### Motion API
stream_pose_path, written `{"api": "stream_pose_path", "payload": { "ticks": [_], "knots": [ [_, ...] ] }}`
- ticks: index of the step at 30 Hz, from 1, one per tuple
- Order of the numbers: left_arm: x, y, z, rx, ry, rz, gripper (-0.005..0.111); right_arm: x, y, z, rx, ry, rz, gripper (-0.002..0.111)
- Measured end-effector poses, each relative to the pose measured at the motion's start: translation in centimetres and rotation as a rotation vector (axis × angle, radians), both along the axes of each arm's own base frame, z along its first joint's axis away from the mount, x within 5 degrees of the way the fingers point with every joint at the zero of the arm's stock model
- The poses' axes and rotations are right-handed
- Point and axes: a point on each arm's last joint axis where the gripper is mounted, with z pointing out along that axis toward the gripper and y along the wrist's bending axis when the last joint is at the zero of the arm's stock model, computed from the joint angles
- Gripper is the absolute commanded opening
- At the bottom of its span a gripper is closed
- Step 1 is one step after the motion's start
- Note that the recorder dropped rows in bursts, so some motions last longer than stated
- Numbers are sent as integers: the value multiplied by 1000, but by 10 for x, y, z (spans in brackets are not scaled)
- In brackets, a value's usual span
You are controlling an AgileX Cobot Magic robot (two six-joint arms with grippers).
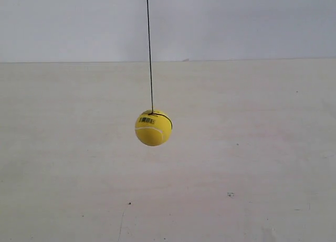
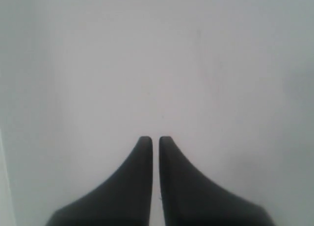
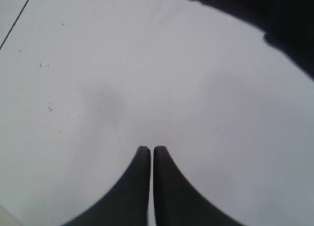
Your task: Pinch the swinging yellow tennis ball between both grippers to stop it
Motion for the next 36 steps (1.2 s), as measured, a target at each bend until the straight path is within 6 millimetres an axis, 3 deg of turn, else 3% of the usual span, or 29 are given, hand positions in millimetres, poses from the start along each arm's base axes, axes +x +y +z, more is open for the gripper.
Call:
{"api": "stream_pose_path", "payload": {
  "ticks": [4,7,11,21,26,36],
  "knots": [
    [-39,6,-4,-35,-117,20,5,-21,-10,7,36,-43,-54,0],
    [-54,9,-13,-50,-158,22,5,-40,-21,10,84,-68,-107,0],
    [-48,10,-21,-83,-125,17,5,-71,-31,3,123,-126,-130,0],
    [-27,8,-45,-191,-19,-47,5,-133,-50,-40,205,-259,-159,0],
    [-22,8,-51,-240,10,-76,5,-131,-54,-52,228,-225,-195,0],
    [-11,7,-65,-272,65,-92,5,-129,-57,-54,285,-185,-213,0]
  ]
}}
